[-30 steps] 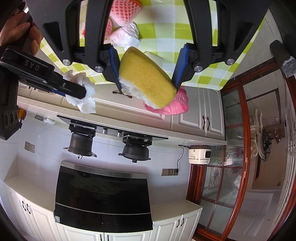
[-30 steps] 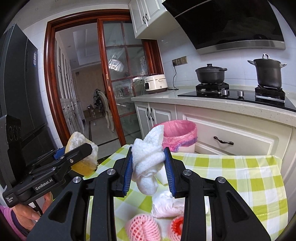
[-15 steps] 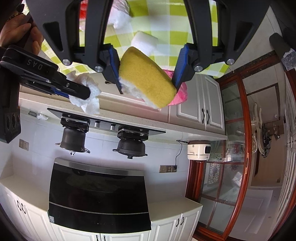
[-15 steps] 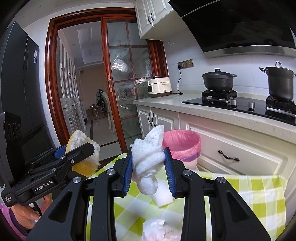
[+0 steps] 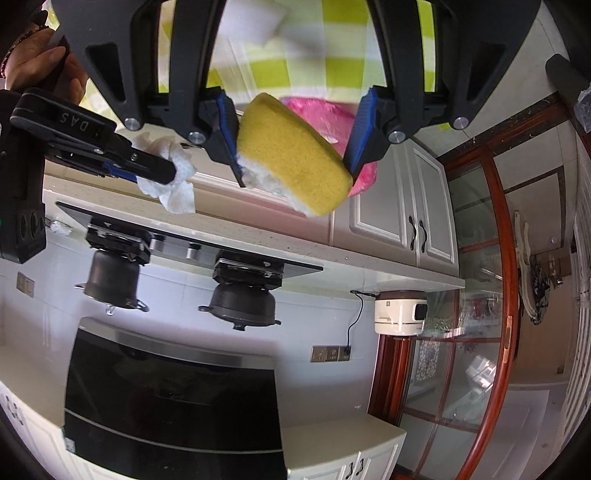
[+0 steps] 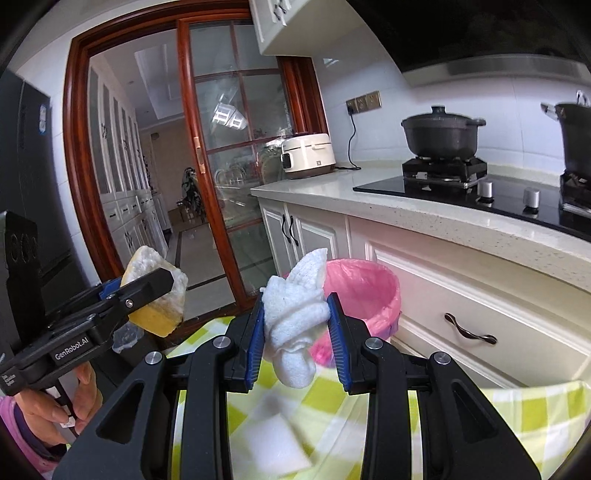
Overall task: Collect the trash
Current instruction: 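Open both grippers over the pink bin to drop the items, then move both grippers back over the table toward the remaining items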
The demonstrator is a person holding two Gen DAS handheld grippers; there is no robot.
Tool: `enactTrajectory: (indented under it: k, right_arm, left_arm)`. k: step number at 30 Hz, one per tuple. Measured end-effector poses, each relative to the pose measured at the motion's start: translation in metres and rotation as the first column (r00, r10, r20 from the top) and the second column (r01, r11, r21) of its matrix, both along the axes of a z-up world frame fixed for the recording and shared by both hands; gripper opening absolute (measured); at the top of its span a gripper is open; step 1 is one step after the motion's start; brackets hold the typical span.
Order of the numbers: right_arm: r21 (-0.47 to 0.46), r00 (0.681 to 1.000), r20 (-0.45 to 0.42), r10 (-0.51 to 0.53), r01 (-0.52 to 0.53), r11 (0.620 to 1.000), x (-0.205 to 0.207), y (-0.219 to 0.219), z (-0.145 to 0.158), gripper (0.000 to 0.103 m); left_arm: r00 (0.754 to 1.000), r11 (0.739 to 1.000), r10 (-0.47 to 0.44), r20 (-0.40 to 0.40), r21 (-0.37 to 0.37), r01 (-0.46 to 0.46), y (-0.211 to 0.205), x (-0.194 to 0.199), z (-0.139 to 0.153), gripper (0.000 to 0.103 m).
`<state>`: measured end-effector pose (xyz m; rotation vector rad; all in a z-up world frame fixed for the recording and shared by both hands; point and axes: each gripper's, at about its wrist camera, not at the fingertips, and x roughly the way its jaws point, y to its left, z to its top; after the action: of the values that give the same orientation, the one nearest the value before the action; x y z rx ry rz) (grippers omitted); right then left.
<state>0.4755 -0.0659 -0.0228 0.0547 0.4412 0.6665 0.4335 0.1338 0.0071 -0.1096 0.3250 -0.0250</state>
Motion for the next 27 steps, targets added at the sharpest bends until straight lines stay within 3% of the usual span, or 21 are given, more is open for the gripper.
enactTrajectory:
  k: [15,18,22,27]
  right_arm:
    - [-0.022,0.999,-0.049,-0.004,0.003,1.000,0.153,0.042,-0.051,0.033]
    - [-0.018,0.998,-0.060,0.006,-0.007,1.000,0.180,0.049,-0.063,0.040]
    - [-0.027,0.998,-0.067,0.014,-0.015,1.000,0.204,0.054,-0.077,0.059]
    - [-0.022,0.999,-0.047,0.002,-0.003,1.000,0.195,0.041,-0.077,0.060]
  left_arm:
    - [1.000,1.000,0.006,-0.031,-0.006,-0.006,0.035,0.169,-0.037,0.054]
    - [0.999,1.000,0.016,-0.044,0.003,-0.016,0.044,0.197,-0.049,0.058]
    - [0.998,0.999,0.033,-0.057,-0.001,-0.033,0.057,0.225,-0.065,0.080]
    - [0.996,0.998,0.064,-0.061,-0.016,-0.065,0.066,0.224,-0.072,0.081]
